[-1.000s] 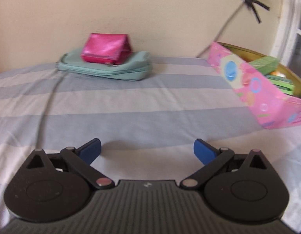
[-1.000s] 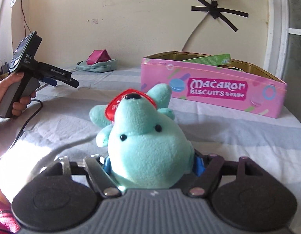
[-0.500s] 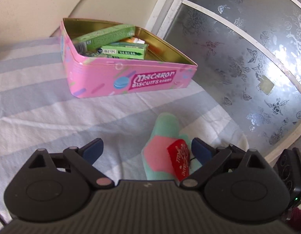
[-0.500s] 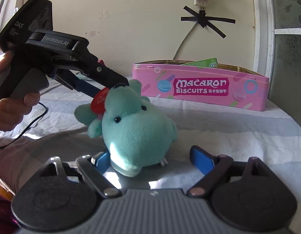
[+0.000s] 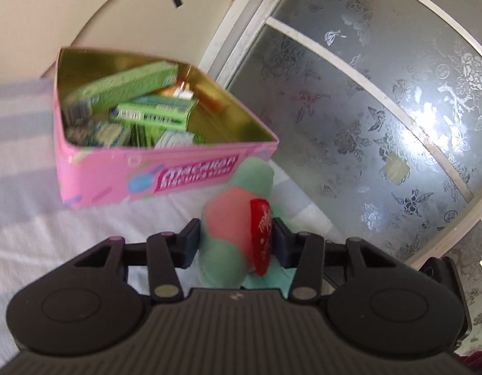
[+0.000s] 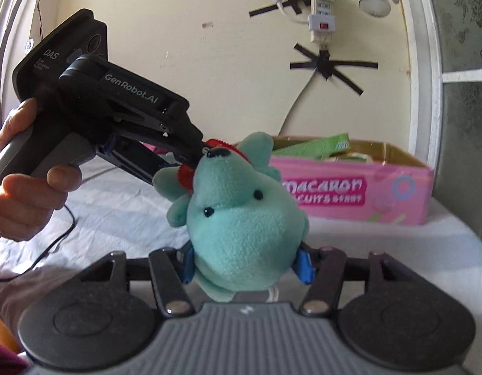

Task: Organize objects
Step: 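Lift the plush toy and carry it over the tin with the right gripper, then lower the plush toy into the tin and open the right gripper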

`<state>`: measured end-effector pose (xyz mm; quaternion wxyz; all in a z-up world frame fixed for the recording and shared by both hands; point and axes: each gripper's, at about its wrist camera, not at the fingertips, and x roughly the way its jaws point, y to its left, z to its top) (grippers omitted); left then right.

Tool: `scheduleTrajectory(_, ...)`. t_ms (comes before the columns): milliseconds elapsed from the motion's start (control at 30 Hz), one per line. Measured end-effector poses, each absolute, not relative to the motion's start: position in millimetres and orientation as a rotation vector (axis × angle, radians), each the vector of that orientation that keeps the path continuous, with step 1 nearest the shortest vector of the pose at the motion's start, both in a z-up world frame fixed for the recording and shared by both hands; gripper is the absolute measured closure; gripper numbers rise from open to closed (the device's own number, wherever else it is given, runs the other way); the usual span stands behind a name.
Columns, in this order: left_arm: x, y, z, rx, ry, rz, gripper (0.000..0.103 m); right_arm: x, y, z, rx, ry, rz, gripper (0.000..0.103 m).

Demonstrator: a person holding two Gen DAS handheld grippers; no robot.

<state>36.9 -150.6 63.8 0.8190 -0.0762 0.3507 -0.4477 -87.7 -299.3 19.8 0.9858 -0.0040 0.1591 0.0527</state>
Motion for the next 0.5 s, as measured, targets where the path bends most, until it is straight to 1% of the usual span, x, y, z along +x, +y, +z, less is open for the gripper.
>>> scheduleTrajectory(133, 57.9, -176.9, 97.5, -0.093, 0.643, -0.924, 0.051, -55.6, -334.8, 41.8, -0.068, 0.255, 0.039, 0.046)
scheduleTrajectory(300, 97.8, -214.5, 109.0, -0.060, 0.617, -0.873, 0.049, -8.6, -391.1, 50.6, -0.103, 0.257, -0.037, 0.046)
scheduleTrajectory(333, 106.3, -222.3, 109.0, -0.046, 0.610, -0.861, 0.047, 0.8, -403.2, 49.7, -0.104, 0.265, -0.051, 0.045)
scheduleTrajectory(367, 113.7, -230.6, 108.2, -0.030, 0.603, -0.846, 0.042, 9.2, -410.8, 48.2, -0.107, 0.276, -0.066, 0.045)
scheduleTrajectory(400, 122.7, -235.7, 105.3, -0.016, 0.602, -0.826, 0.040, 18.7, -417.9, 45.8, -0.109, 0.292, -0.084, 0.044)
scheduleTrajectory(433, 131.6, -239.9, 101.6, -0.007, 0.606, -0.803, 0.032, 28.8, -424.0, 41.9, -0.114, 0.308, -0.107, 0.040)
scheduleTrajectory(467, 141.0, -244.5, 97.3, 0.011, 0.606, -0.757, 0.025, 36.9, -429.2, 37.7, -0.118, 0.318, -0.129, 0.034)
scheduleTrajectory(500, 146.6, -247.1, 93.2, 0.028, 0.599, -0.704, 0.023, 43.3, -433.2, 32.8, -0.116, 0.322, -0.150, 0.023)
